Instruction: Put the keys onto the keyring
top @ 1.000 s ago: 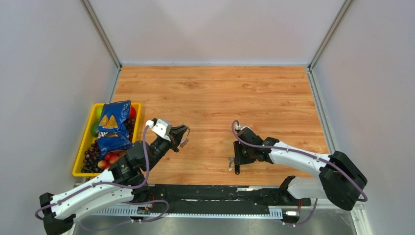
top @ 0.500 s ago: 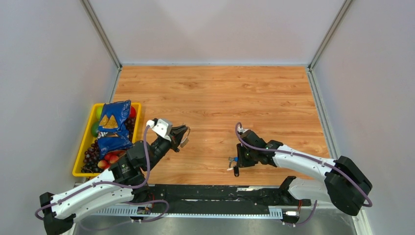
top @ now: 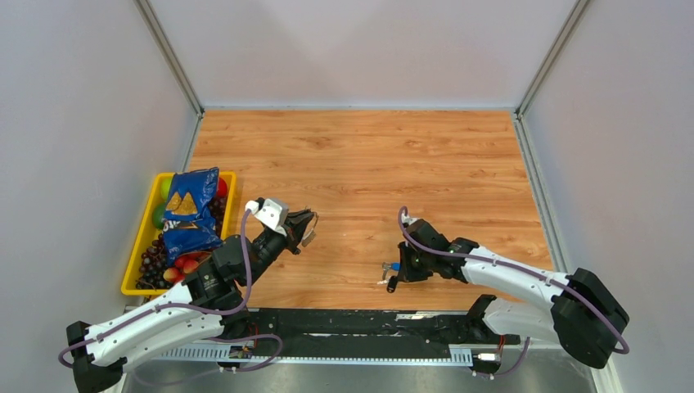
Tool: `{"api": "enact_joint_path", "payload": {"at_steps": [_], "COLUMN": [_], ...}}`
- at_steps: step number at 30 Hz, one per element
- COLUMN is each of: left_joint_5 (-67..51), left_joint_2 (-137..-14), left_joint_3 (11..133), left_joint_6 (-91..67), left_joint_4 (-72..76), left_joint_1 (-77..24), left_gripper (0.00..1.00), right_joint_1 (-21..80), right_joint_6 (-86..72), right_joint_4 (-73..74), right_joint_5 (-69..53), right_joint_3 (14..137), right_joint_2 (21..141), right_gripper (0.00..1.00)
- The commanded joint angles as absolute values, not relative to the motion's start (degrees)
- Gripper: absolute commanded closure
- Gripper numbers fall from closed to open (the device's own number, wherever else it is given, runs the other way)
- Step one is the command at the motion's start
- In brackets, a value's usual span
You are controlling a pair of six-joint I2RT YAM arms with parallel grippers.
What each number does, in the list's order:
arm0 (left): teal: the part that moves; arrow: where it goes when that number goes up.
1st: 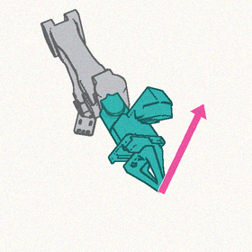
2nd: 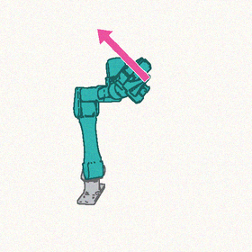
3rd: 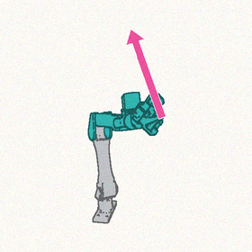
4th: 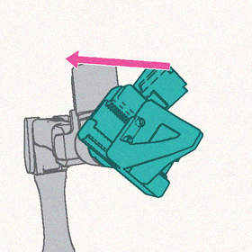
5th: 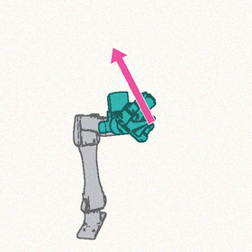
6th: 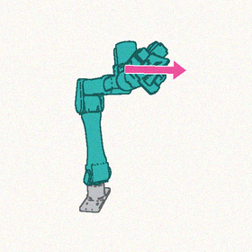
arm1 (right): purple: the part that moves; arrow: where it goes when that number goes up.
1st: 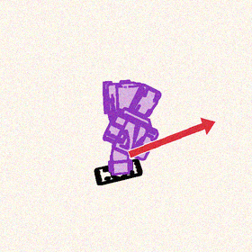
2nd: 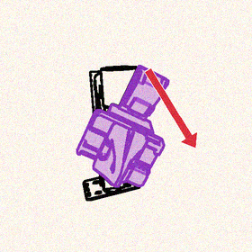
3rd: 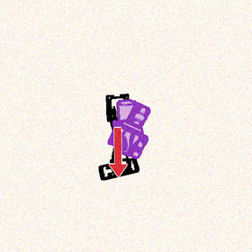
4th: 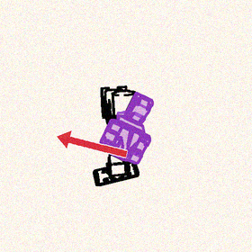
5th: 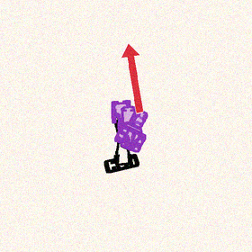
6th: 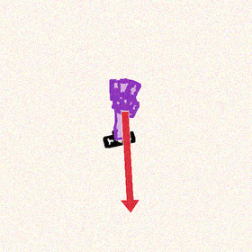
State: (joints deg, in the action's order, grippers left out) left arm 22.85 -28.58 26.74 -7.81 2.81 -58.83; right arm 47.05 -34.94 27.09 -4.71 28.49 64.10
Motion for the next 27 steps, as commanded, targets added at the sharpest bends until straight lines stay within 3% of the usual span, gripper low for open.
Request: {"api": "enact_joint_path", "payload": {"at_steps": [1,3,17,27], "left_joint_5": [23.1,23.0,20.2,13.5], "left_joint_2": [-28.4,-28.4,-26.4,-27.6], "left_joint_3": [28.1,28.1,28.8,31.5], "left_joint_6": [-7.6,-7.6,-9.8,-10.5], "left_joint_4": [6.1,6.2,4.2,2.4], "left_joint_1": [-58.8,-58.8,-58.8,-58.8], "left_gripper": [1.0,1.0,1.0,1.0], "right_joint_1": [46.9,46.9,48.7,50.6], "right_joint_6": [-36.1,-36.2,-31.9,-27.7], "right_joint_4": [24.4,22.9,19.9,19.9], "right_joint_5": [-6.9,-7.8,-10.7,-14.3], "right_joint_3": [27.6,27.2,28.5,36.5], "right_joint_2": [62.9,62.7,46.2,43.6], "right_gripper": [0.96,1.0,1.0,1.0]}}
